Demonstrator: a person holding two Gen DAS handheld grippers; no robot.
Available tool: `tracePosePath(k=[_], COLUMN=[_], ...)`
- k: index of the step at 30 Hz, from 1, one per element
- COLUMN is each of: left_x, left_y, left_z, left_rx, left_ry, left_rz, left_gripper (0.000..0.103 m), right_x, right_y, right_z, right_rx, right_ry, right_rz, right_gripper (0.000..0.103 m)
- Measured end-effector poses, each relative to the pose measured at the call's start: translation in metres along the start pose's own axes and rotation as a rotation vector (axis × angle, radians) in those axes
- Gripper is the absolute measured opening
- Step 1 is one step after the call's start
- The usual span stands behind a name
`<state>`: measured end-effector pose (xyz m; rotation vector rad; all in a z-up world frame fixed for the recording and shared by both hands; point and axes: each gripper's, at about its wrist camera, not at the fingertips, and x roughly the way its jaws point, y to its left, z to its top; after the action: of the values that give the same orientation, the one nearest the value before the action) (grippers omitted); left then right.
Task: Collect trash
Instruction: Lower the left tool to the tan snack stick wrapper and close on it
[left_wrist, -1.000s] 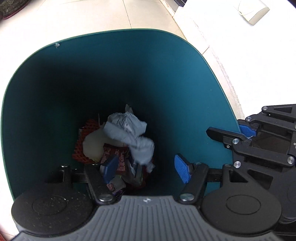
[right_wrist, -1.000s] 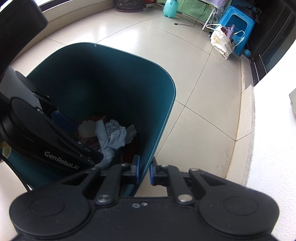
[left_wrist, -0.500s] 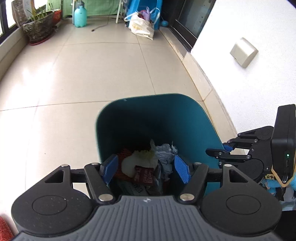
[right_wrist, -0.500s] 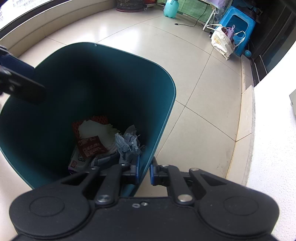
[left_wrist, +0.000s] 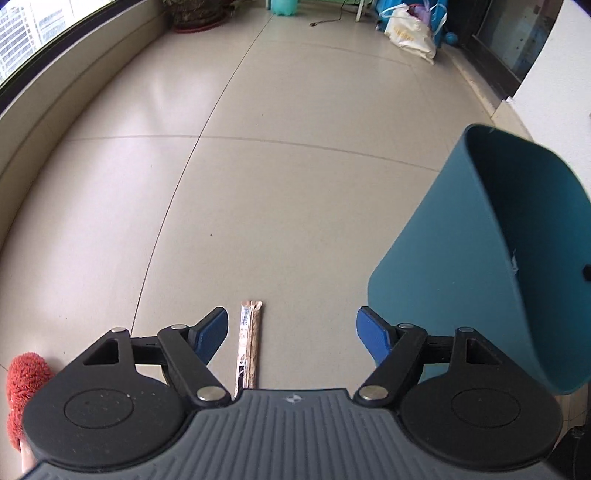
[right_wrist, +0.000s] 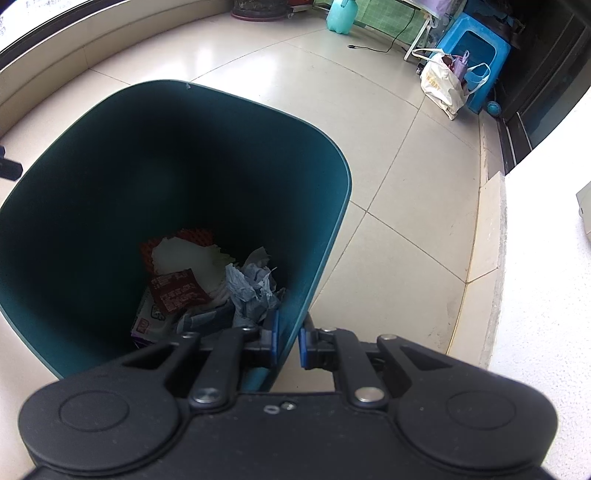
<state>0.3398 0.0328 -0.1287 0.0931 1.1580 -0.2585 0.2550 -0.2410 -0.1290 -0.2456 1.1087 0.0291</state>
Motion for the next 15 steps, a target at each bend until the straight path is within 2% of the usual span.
tracePosePath(k=[11,15], left_x=[0.142,0.179], left_y=[0.042,0.05], left_z=[-0.037,-0.041], left_rx=[-0.114,-0.111], left_ry=[0.196,0.246], left_rz=[-0.009,-0.011], left_gripper=[0.076,0.076], right_x=[0.005,0.008], right_y=[-0.002,-0.004], right_z=[0.006,0.009], right_rx=[0.004,0.008], right_ry=[0.012,0.014], right_rz=[-0.016,-0.026], right_gripper=[0.009,0.009])
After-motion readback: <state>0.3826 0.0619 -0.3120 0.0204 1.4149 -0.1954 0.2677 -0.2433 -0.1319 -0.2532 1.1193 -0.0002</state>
